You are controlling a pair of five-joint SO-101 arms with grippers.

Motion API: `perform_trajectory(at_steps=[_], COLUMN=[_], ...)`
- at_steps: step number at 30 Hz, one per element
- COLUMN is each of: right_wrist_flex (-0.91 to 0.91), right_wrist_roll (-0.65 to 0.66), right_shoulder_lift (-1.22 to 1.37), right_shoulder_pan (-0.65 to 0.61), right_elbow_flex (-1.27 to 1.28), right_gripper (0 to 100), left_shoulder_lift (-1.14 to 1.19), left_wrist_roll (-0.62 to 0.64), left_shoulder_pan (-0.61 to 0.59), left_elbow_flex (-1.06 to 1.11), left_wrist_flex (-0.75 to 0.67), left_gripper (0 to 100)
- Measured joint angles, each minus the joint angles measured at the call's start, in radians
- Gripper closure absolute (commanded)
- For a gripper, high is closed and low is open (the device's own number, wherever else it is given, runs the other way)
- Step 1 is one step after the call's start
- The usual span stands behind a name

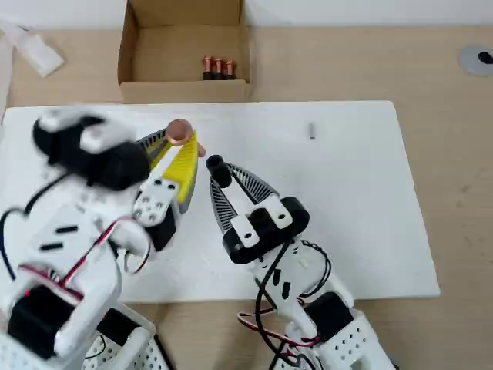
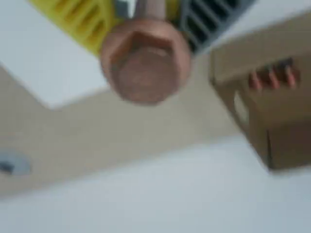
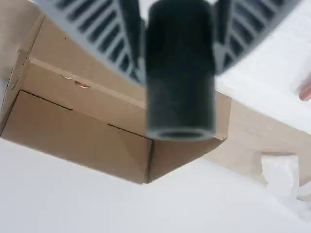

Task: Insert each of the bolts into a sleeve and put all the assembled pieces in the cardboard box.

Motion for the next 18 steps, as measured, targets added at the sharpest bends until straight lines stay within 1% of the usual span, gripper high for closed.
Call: perform_trajectory(at_steps=[2, 5, 8, 11, 14, 18], right_wrist_flex=[0.0, 0.0, -0.008, -0.055, -0.132, -0.153], right_wrist_roll=[0.0, 0.0, 0.0, 0.0, 0.0, 0.0], right_shoulder_lift=[0.0, 0.0, 0.0, 0.0, 0.0, 0.0], right_shoulder_pan=[0.0, 0.0, 0.0, 0.002, 0.04, 0.061], right_elbow_flex=[0.0, 0.0, 0.0, 0.011, 0.037, 0.037], right_gripper=[98.9, 98.9, 98.9, 98.9, 98.9, 98.9], left_shoulder_lift=[0.063, 0.12, 0.137, 0.138, 0.138, 0.138], left_wrist_roll=[0.025, 0.058, 0.095, 0.115, 0.13, 0.133], left_shoulder_pan=[0.0, 0.0, 0.0, 0.0, 0.0, 0.0], left_elbow_flex=[-0.061, -0.126, -0.144, -0.15, -0.15, -0.15], left_wrist_flex=[0.044, 0.064, 0.071, 0.1, 0.107, 0.107], left_gripper=[99, 99, 99, 99, 99, 99])
